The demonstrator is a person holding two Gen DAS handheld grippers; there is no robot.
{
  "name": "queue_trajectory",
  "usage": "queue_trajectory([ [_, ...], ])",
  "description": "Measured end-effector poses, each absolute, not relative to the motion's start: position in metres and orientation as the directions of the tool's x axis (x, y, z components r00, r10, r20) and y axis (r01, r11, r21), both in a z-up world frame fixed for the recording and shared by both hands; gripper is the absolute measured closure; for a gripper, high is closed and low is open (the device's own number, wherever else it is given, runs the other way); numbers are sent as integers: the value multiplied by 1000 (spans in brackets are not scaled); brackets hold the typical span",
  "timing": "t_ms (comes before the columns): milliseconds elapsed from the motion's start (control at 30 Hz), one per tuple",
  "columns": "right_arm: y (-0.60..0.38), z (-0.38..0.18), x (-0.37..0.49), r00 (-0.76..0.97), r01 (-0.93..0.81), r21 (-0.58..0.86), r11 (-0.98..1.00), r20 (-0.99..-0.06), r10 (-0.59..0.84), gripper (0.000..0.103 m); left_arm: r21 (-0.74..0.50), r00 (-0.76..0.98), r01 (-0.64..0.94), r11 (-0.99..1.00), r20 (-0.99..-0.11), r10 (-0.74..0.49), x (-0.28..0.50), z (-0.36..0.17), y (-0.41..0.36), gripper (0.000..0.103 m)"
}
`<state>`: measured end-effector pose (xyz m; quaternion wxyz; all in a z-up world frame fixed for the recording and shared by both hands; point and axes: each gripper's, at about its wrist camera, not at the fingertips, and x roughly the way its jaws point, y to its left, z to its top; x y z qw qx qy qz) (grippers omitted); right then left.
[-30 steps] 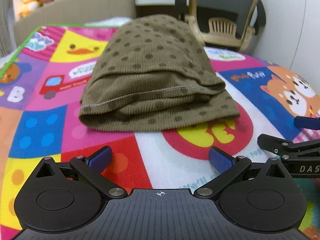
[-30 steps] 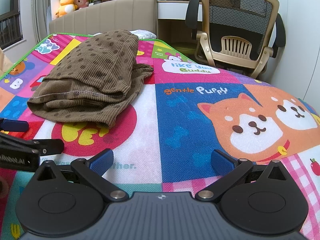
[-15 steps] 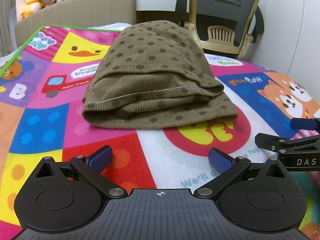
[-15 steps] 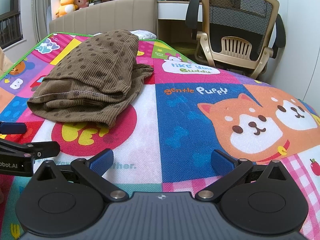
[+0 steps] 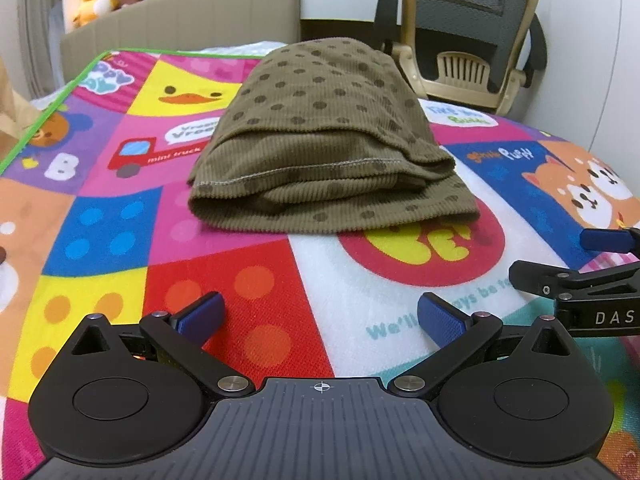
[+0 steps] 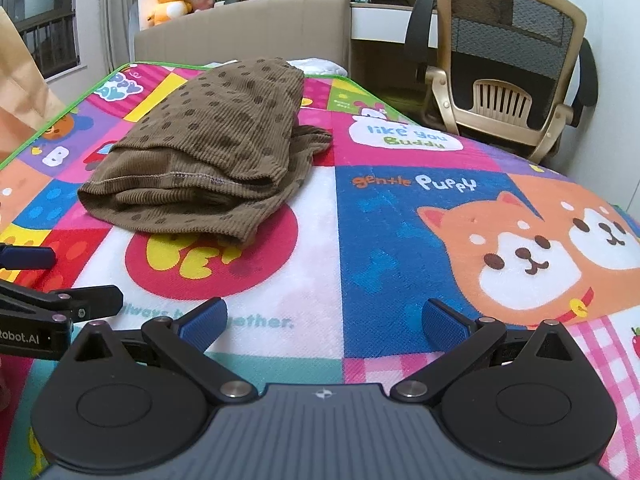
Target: Fold clothes
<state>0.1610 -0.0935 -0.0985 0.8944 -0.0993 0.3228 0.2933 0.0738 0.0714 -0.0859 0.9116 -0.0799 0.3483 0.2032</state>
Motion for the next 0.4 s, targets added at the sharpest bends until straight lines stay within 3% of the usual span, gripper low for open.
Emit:
queue_trajectory([
  [333,-92,-100,159,618,-596,8,803,-635,464,0,-37,686,-426,904,-664,296,63,-83,72,0],
  [400,-85,-99,147,564,-666,32,745,-632,531,0,-90,710,-408,909,-656,254,60,-77,84,0],
])
